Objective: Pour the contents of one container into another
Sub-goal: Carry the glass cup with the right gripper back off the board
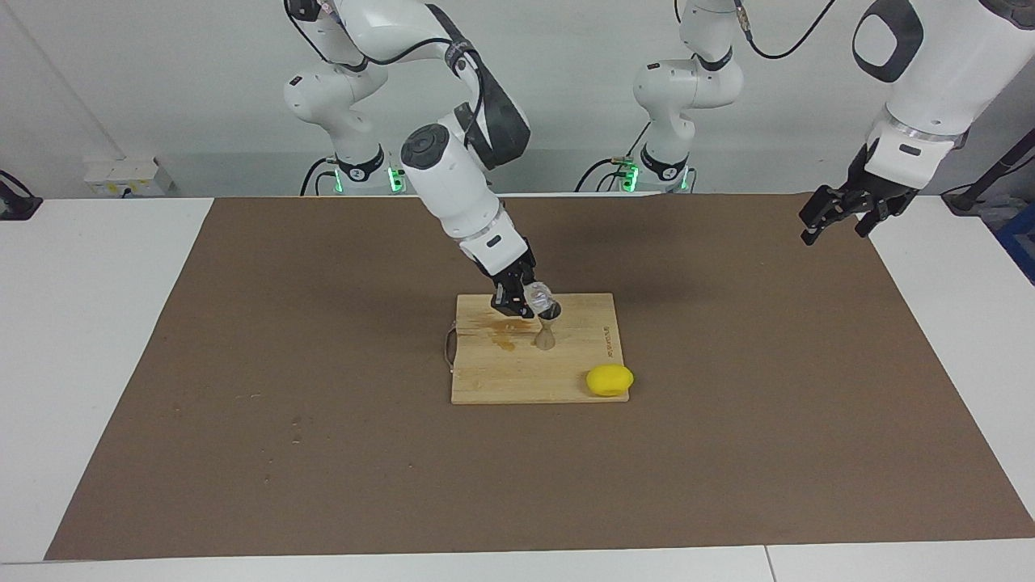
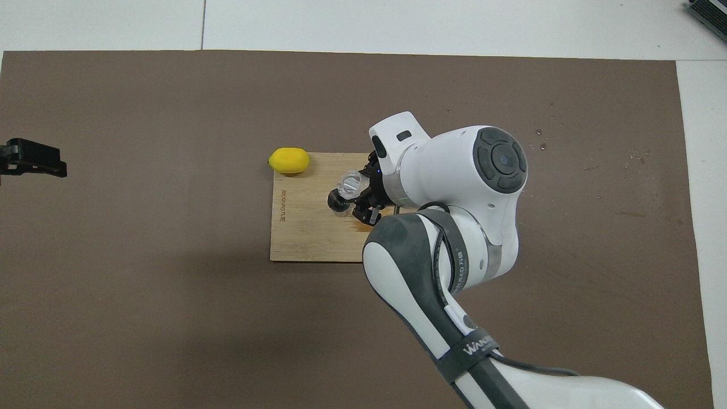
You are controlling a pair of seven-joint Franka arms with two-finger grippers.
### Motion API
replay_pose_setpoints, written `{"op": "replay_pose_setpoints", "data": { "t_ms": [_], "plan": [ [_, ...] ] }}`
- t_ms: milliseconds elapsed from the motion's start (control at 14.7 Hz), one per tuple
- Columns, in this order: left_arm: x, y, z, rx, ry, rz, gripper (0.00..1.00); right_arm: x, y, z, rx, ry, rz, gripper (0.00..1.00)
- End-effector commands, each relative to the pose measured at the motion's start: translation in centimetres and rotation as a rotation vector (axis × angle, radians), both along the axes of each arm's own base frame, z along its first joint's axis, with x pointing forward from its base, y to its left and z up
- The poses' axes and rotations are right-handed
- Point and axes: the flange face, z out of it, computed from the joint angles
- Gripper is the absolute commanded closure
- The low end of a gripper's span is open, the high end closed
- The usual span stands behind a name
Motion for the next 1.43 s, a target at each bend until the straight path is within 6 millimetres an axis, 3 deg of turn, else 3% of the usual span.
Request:
{"op": "replay_pose_setpoints", "data": {
  "t_ms": [0, 204, 408, 748, 1088, 1360],
  "plan": [
    [0.0, 0.1, 0.7, 0.011, -0.019, 0.012, 0.00, 0.8, -2.4, 3.9, 0.074, 0.013, -0.041, 1.00],
    [0.0, 0.2, 0.7, 0.011, -0.019, 0.014, 0.00, 1.6, -6.6, 6.5, 0.148, 0.011, -0.059, 1.00],
    [0.0, 0.1, 0.7, 0.010, -0.018, 0.014, 0.00, 2.2, -12.1, 8.6, 0.236, 0.003, -0.042, 1.00],
    [0.0, 0.0, 0.7, 0.009, -0.018, 0.011, 0.00, 3.4, -22.5, 8.3, 0.349, -0.046, -0.007, 1.00],
    [0.0, 0.1, 0.8, 0.010, -0.019, 0.012, 0.00, 2.2, -34.0, 3.2, 0.412, -0.125, -0.024, 1.00],
    [0.0, 0.0, 0.8, 0.009, -0.019, 0.012, 0.00, 0.4, -40.6, -1.2, 0.452, -0.194, -0.012, 1.00]
  ]
}}
